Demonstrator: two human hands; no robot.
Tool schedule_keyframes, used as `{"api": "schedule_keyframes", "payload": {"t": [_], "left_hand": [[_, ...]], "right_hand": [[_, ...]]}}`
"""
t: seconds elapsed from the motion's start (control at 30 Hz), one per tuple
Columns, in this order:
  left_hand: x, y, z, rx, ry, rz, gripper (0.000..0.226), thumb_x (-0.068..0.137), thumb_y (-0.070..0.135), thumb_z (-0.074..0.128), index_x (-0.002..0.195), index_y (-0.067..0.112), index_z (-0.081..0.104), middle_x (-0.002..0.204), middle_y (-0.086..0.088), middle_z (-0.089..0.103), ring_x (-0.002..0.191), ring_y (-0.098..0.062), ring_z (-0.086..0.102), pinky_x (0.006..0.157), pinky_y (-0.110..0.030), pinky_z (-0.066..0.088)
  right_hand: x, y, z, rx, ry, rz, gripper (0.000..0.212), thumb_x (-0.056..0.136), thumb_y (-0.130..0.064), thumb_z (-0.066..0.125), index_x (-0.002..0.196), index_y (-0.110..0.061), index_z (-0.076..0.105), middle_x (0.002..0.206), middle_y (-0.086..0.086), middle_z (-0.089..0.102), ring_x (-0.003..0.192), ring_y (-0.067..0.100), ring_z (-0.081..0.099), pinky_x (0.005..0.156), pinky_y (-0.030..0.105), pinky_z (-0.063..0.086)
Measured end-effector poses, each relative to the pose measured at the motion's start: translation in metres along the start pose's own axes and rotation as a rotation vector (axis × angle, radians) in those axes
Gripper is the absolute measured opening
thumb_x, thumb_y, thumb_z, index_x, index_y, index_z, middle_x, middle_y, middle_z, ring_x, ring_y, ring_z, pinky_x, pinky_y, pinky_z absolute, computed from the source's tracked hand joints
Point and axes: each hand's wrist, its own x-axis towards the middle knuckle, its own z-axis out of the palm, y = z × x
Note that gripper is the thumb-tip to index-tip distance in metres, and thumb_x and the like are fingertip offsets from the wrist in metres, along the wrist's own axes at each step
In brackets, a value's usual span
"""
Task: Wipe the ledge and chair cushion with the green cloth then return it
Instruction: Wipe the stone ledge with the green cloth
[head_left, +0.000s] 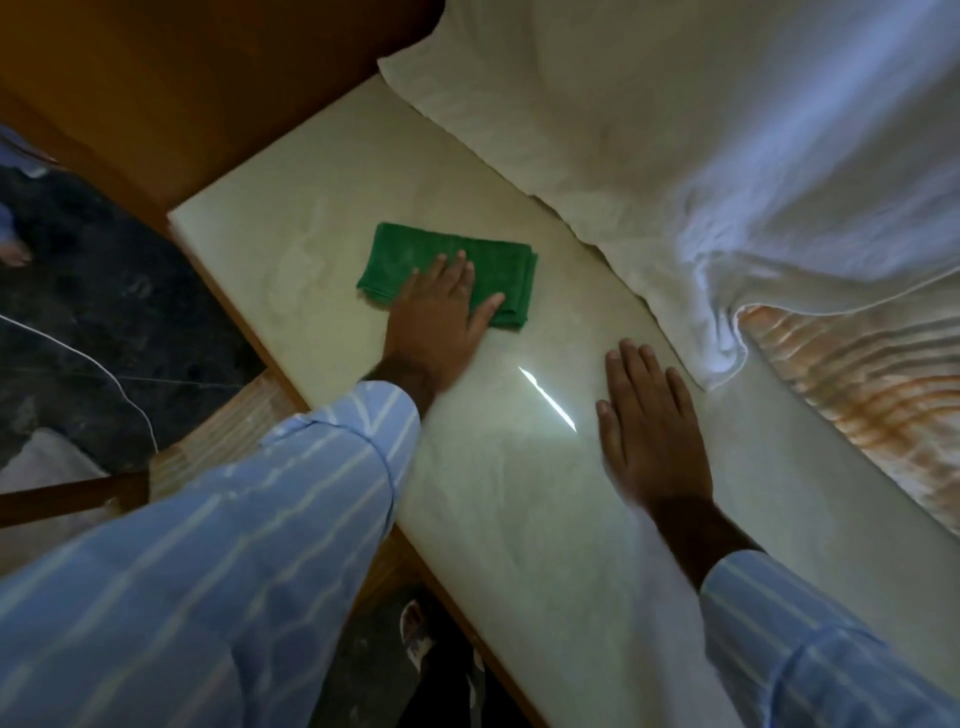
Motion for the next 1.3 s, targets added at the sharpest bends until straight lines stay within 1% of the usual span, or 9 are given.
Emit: {"api": "schedule_keyframes", "payload": {"t": [0.07, 0.13, 0.23, 0.4, 0.5, 0.67, 0.97, 1.07, 1.3], "left_hand": [[-0.028, 0.014, 0.004, -0.007, 0.008, 0.055, 0.065, 0.105, 0.051, 0.029, 0.149, 0.006, 0.045, 0.159, -0.01, 0.038, 0.148, -0.028, 0.033, 0.121, -0.046, 0.024], [-0.072, 0.023, 0.012, -0.021, 0.026, 0.184, 0.058, 0.104, 0.044, 0.036, 0.143, 0.004, 0.053, 0.153, -0.012, 0.047, 0.143, -0.03, 0.041, 0.118, -0.047, 0.031], [-0.125, 0.02, 0.021, -0.032, -0.016, 0.335, 0.056, 0.104, 0.043, 0.034, 0.142, 0.007, 0.055, 0.152, -0.009, 0.049, 0.143, -0.027, 0.043, 0.116, -0.049, 0.034], [-0.102, 0.01, 0.019, -0.014, 0.03, 0.414, 0.047, 0.104, 0.037, 0.042, 0.139, 0.011, 0.058, 0.149, -0.005, 0.053, 0.141, -0.023, 0.046, 0.115, -0.046, 0.036], [-0.063, 0.026, 0.014, -0.009, 0.047, 0.369, 0.047, 0.104, 0.037, 0.043, 0.14, 0.011, 0.058, 0.15, -0.005, 0.053, 0.141, -0.024, 0.045, 0.117, -0.044, 0.033], [0.0, 0.054, 0.003, -0.006, -0.013, 0.286, 0.056, 0.106, 0.045, 0.026, 0.146, 0.014, 0.049, 0.156, -0.003, 0.044, 0.147, -0.021, 0.035, 0.12, -0.042, 0.027], [-0.084, 0.026, 0.02, -0.004, 0.043, 0.313, 0.051, 0.105, 0.039, 0.037, 0.143, 0.008, 0.054, 0.152, -0.007, 0.05, 0.143, -0.025, 0.042, 0.118, -0.045, 0.032], [-0.067, 0.027, 0.015, 0.039, 0.031, 0.308, 0.052, 0.105, 0.039, 0.036, 0.144, 0.009, 0.053, 0.153, -0.007, 0.048, 0.144, -0.025, 0.041, 0.118, -0.044, 0.031], [-0.019, 0.047, 0.005, 0.031, -0.057, 0.147, 0.068, 0.104, 0.054, 0.019, 0.153, 0.009, 0.036, 0.163, -0.006, 0.031, 0.15, -0.026, 0.026, 0.122, -0.046, 0.023]], "right_hand": [[0.0, 0.0, -0.002, 0.008, 0.006, -0.003, 0.061, 0.11, -0.036, 0.029, 0.165, -0.01, 0.03, 0.174, 0.011, 0.027, 0.163, 0.029, 0.024, 0.13, 0.052, 0.025], [0.0, 0.0, -0.002, 0.009, 0.01, -0.003, 0.061, 0.109, -0.035, 0.03, 0.165, -0.01, 0.031, 0.174, 0.011, 0.028, 0.163, 0.029, 0.025, 0.13, 0.052, 0.026], [0.001, -0.001, -0.004, 0.011, -0.003, 0.006, 0.061, 0.109, -0.035, 0.031, 0.165, -0.01, 0.03, 0.175, 0.011, 0.026, 0.163, 0.028, 0.024, 0.131, 0.051, 0.025], [0.002, -0.002, -0.004, 0.01, -0.011, 0.014, 0.062, 0.11, -0.036, 0.03, 0.166, -0.011, 0.028, 0.176, 0.01, 0.024, 0.164, 0.027, 0.022, 0.132, 0.05, 0.023], [0.001, -0.003, -0.004, 0.012, -0.005, 0.017, 0.061, 0.11, -0.035, 0.031, 0.165, -0.01, 0.03, 0.175, 0.01, 0.026, 0.163, 0.027, 0.024, 0.131, 0.051, 0.023], [0.0, -0.003, -0.005, 0.037, -0.011, 0.024, 0.062, 0.11, -0.038, 0.028, 0.166, -0.012, 0.027, 0.176, 0.008, 0.024, 0.164, 0.025, 0.022, 0.133, 0.049, 0.02], [0.0, -0.005, -0.008, 0.029, -0.022, 0.03, 0.061, 0.111, -0.038, 0.028, 0.167, -0.012, 0.025, 0.176, 0.008, 0.023, 0.165, 0.025, 0.02, 0.133, 0.05, 0.02], [0.001, -0.008, -0.007, 0.028, 0.0, 0.046, 0.061, 0.111, -0.037, 0.028, 0.166, -0.012, 0.027, 0.176, 0.009, 0.025, 0.164, 0.026, 0.022, 0.133, 0.051, 0.021], [0.006, -0.031, 0.001, 0.012, 0.026, 0.171, 0.062, 0.11, -0.038, 0.027, 0.167, -0.011, 0.024, 0.176, 0.009, 0.022, 0.165, 0.026, 0.018, 0.133, 0.053, 0.016]]}}
